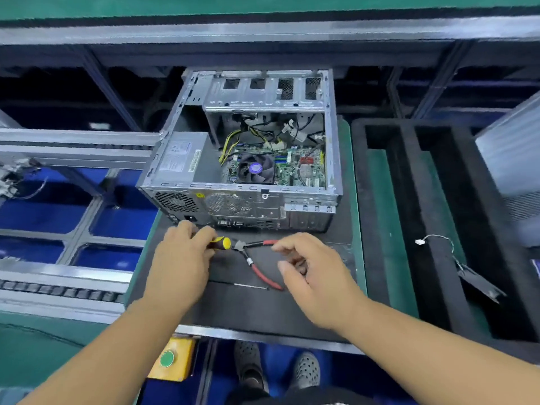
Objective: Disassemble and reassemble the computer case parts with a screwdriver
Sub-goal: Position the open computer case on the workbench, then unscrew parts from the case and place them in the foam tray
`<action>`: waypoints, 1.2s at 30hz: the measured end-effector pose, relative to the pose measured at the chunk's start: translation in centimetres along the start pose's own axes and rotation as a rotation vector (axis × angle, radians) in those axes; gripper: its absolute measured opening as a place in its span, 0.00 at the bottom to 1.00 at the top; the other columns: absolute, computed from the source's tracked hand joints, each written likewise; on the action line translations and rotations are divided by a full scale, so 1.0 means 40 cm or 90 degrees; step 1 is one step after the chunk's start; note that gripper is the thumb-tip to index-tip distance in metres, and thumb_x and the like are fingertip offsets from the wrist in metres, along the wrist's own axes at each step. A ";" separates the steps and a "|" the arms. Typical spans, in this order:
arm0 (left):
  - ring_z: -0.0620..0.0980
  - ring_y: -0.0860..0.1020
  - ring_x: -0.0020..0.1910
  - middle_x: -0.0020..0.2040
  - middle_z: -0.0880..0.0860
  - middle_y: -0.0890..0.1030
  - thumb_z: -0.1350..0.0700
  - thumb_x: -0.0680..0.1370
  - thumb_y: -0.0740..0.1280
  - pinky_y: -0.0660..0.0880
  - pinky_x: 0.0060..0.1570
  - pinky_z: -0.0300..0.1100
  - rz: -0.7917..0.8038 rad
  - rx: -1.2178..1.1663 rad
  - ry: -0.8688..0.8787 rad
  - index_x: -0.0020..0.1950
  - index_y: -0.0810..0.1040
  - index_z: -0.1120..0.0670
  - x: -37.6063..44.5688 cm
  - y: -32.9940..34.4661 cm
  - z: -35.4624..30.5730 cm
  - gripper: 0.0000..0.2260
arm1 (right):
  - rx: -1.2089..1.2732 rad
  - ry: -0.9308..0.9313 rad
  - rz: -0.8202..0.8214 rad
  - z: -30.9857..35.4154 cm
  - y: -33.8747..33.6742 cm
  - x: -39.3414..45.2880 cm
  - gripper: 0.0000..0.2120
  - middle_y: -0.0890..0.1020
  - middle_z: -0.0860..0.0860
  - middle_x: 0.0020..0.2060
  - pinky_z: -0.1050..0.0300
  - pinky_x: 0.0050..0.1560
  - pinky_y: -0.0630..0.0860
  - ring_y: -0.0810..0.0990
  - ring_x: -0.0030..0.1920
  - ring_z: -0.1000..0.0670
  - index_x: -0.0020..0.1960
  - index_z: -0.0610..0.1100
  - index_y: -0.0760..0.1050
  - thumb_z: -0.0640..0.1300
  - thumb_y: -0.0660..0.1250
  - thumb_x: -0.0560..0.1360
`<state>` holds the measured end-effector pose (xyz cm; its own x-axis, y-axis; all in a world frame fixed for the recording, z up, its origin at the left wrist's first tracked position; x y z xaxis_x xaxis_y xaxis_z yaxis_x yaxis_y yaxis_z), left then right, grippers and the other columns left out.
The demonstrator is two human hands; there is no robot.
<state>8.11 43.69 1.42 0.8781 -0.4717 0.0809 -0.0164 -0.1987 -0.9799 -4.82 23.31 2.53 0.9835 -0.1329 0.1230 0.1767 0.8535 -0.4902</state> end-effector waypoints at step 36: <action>0.34 0.76 0.44 0.45 0.39 0.78 0.54 0.77 0.72 0.70 0.42 0.28 0.201 -0.342 -0.020 0.46 0.77 0.37 -0.088 0.216 -0.385 0.11 | 0.096 0.244 -0.238 -0.229 -0.284 -0.254 0.13 0.86 0.54 0.41 0.63 0.41 0.81 0.85 0.40 0.51 0.50 0.57 0.76 0.38 0.65 0.82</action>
<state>-2.51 30.39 -4.54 0.8049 -0.5547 -0.2108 -0.5085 -0.4618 -0.7267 -16.46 10.36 -1.08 0.8039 -0.5905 -0.0711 0.5369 0.7720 -0.3403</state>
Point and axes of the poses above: each hand's wrist, its own x-axis towards the middle knuckle, its own y-axis out of the palm, z = x × y, the point moved 7 cm from there along x, towards the middle knuckle
